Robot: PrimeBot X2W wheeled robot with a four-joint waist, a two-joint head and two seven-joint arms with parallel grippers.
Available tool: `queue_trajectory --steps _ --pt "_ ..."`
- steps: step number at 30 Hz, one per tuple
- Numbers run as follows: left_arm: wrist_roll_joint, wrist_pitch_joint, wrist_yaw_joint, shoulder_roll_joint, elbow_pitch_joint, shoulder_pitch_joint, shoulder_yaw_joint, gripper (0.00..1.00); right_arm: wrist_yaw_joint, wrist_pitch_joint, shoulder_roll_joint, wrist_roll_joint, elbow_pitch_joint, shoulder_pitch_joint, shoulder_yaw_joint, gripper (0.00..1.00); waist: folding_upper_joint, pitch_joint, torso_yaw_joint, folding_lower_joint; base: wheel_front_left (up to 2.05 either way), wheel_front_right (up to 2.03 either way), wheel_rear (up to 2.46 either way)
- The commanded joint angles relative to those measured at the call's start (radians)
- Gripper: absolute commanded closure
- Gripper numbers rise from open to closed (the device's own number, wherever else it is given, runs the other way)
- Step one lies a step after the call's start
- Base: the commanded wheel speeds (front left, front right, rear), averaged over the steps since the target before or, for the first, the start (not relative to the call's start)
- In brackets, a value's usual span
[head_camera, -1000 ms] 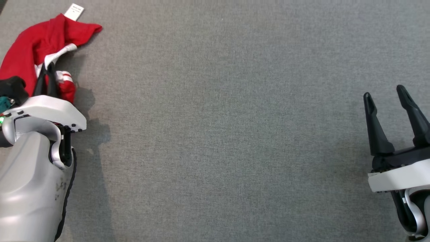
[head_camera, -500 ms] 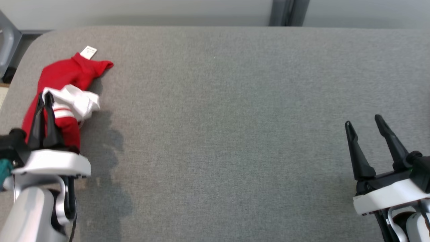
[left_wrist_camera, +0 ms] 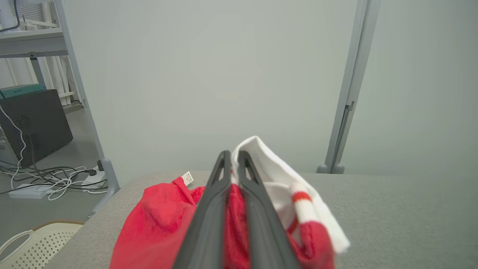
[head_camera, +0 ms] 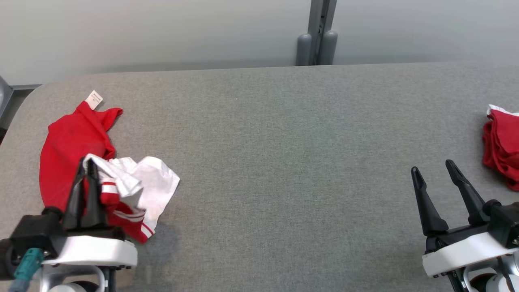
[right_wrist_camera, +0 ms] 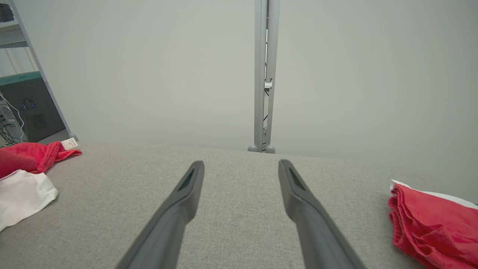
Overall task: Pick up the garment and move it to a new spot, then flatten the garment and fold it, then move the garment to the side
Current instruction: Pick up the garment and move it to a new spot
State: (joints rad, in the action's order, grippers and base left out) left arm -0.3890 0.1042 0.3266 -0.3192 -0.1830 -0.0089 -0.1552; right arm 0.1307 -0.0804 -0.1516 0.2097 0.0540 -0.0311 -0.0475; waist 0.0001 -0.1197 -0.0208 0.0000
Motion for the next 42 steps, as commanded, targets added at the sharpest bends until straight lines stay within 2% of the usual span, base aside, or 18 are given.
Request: queue_trajectory --steps 1,5,14,21,29,35,38,39,40,41,42 --pt "0.014 -0.007 -0.006 0.000 -0.013 -0.008 -0.019 1.00 0.000 0.000 0.001 0.003 0.006 0.005 0.002 0.00 -0.0001 0.004 0.011 0.0000 0.00 0.00 0.00" --pt "0.026 -0.021 -0.032 0.005 -0.019 -0.035 -0.068 1.00 0.000 -0.004 0.007 0.007 0.010 0.006 0.003 0.00 -0.0001 0.005 0.034 0.0000 0.00 0.00 0.00" --pt "0.050 -0.041 -0.144 0.049 0.046 -0.215 -0.214 1.00 0.000 -0.028 0.022 0.022 0.013 -0.028 -0.001 0.00 -0.0001 -0.067 0.143 0.0000 0.00 0.00 0.00" --pt "0.092 -0.060 -0.235 0.121 0.129 -0.427 -0.335 1.00 0.000 -0.065 0.036 0.037 -0.007 -0.073 -0.008 0.00 -0.0001 -0.161 0.243 0.0000 0.00 0.00 0.00" --pt "0.118 -0.070 -0.302 0.209 0.218 -0.587 -0.446 1.00 0.000 -0.117 0.059 0.066 -0.061 -0.124 -0.027 0.00 -0.0001 -0.243 0.355 0.0000 0.00 0.00 0.00" --pt "0.087 -0.121 -0.331 0.229 0.353 -0.614 -0.488 1.00 0.000 -0.146 0.069 0.083 -0.097 -0.155 -0.041 0.00 -0.0001 -0.304 0.394 0.0000 0.00 0.00 0.00" --pt "0.065 -0.146 -0.362 0.233 0.449 -0.620 -0.511 1.00 0.000 -0.162 0.073 0.090 -0.119 -0.172 -0.044 0.00 -0.0001 -0.326 0.397 0.0000 0.00 0.00 0.00" --pt "0.059 -0.149 -0.368 0.235 0.466 -0.619 -0.515 0.97 0.000 -0.165 0.074 0.089 -0.124 -0.175 -0.046 0.00 -0.0001 -0.328 0.396 0.0000 0.00 0.00 0.00" --pt "0.055 -0.151 -0.373 0.237 0.481 -0.620 -0.520 0.59 0.000 -0.168 0.074 0.090 -0.130 -0.178 -0.047 0.00 -0.0001 -0.328 0.394 0.0000 0.00 0.00 0.00" --pt "0.052 -0.149 -0.378 0.239 0.491 -0.620 -0.525 0.00 0.000 -0.170 0.074 0.091 -0.135 -0.182 -0.048 0.00 -0.0001 -0.326 0.390 0.0000 0.00 0.00 0.00" --pt "0.050 -0.144 -0.380 0.240 0.498 -0.620 -0.529 0.00 0.000 -0.170 0.074 0.092 -0.139 -0.185 -0.049 0.00 -0.0001 -0.323 0.386 0.0000 0.00 0.00 0.00"
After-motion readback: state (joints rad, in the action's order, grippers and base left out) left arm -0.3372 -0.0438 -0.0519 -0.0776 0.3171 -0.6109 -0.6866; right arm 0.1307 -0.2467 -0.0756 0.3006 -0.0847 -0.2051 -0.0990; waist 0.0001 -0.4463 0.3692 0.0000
